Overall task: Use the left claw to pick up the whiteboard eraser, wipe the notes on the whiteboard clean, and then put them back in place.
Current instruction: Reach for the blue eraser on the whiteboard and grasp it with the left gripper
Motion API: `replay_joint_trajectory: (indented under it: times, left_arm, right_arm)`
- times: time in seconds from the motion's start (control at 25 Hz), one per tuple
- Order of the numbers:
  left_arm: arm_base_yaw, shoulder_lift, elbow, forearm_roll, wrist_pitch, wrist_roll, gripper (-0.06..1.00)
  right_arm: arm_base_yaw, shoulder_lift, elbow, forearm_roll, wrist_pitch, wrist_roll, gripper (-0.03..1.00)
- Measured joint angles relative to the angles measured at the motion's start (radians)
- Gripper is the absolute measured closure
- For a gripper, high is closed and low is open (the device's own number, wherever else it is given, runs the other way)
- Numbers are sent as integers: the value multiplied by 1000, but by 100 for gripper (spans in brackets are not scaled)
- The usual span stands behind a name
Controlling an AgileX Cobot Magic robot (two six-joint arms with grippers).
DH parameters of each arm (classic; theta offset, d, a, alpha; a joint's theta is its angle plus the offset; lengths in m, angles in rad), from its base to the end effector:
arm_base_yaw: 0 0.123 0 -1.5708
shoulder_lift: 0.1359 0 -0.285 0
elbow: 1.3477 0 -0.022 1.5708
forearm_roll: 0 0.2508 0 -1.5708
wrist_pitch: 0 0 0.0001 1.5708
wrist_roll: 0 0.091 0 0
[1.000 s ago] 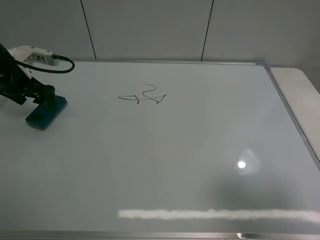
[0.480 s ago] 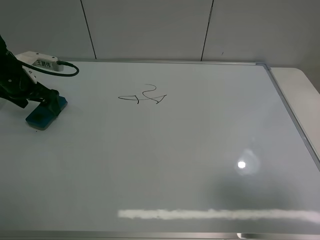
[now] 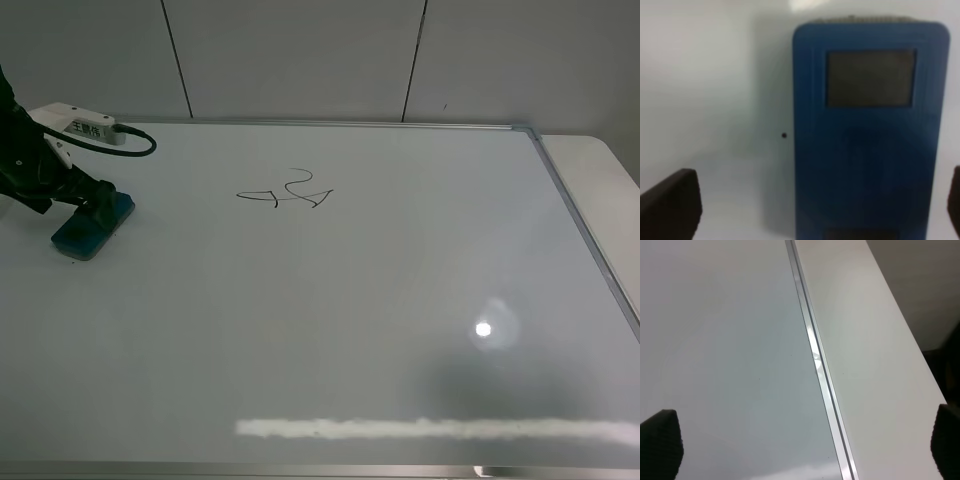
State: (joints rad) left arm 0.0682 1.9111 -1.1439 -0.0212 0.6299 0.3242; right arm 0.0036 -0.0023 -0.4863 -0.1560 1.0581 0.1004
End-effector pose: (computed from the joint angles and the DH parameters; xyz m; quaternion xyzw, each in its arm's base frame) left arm 0.3621 0.0236 0.1478 0.1189 0.9843 0.0182 0.1290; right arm -0.0040 -0.0123 0.2745 0.0437 0.8518 -0.0509 0.5195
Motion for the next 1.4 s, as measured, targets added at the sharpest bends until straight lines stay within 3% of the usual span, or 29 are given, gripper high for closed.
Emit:
replay_joint_trajectory:
  times: [0.52,0.64,0.72,0.76,1.4]
  left_arm:
    - [0,20,0,6,0,-1,-4]
    - [0,20,0,6,0,-4,12]
    - [0,20,0,6,0,-5,38]
    - [0,20,0,8,0,-5,40]
    - [0,20,0,7,20,-5,39]
  right_arm:
    - [0,0,0,0,0,0,-2]
    - [0,0,0,0,0,0,-2]
    - [0,0,0,0,0,0,-2]
    - [0,0,0,0,0,0,-2]
    - [0,0,0,0,0,0,-2]
